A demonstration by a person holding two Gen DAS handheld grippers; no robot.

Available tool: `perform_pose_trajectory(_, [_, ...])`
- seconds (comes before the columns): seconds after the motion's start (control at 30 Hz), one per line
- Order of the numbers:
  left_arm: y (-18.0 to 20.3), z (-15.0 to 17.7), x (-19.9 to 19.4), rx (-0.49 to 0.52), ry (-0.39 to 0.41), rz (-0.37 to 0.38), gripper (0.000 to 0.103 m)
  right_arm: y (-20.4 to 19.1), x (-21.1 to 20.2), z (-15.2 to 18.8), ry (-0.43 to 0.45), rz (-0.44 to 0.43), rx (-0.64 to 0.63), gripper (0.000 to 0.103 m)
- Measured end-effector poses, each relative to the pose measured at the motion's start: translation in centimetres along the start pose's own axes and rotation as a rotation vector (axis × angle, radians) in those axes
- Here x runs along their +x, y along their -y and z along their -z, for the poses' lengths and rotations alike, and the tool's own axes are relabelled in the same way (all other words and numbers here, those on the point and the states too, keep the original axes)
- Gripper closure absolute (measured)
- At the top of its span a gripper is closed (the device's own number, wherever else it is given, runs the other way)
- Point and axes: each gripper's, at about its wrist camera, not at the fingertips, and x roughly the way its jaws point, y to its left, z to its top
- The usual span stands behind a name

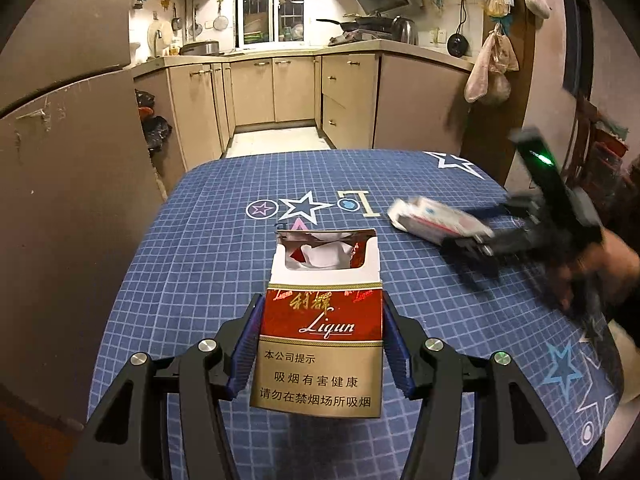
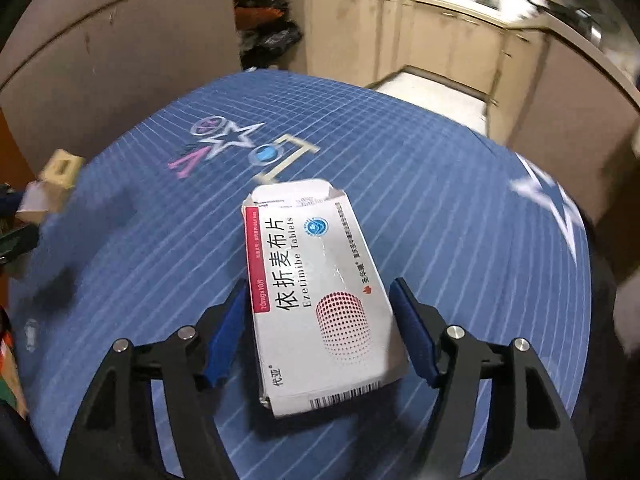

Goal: Collect trash
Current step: 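Grasp the red Liqun cigarette pack with the left gripper while right grasps the white medicine box, then carry the cigarette pack and medicine box over the bucket and open both grippers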

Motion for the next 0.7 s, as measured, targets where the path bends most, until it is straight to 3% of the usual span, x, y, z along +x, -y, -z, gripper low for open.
perform_pose_trajectory(0.17, [2.0, 0.5, -1.6, 0.021, 0.019, -0.037, 0.046, -2.6, -5.0, 5.6, 0.065, -0.035, 0.189, 0.037])
perform_pose_trajectory(0.33, [4.4, 1.6, -3.1, 0.058, 0.026, -0.062, 0.046, -5.6, -8.9, 11.0, 0.109, 0.022, 0.303, 0.037])
perform_pose_trajectory(0.57, [6.9, 3.5, -4.9, 0.075, 0.025, -0.103, 0.046, -8.0, -13.7, 14.4, 0.217, 0.139, 0.361, 0.037])
perform_pose_trajectory(0.7, [8.2, 3.9, -6.1, 0.102, 0.045, -0.119, 0.046, -8.2, -15.7, 15.8, 0.263, 0.152, 0.389, 0.037])
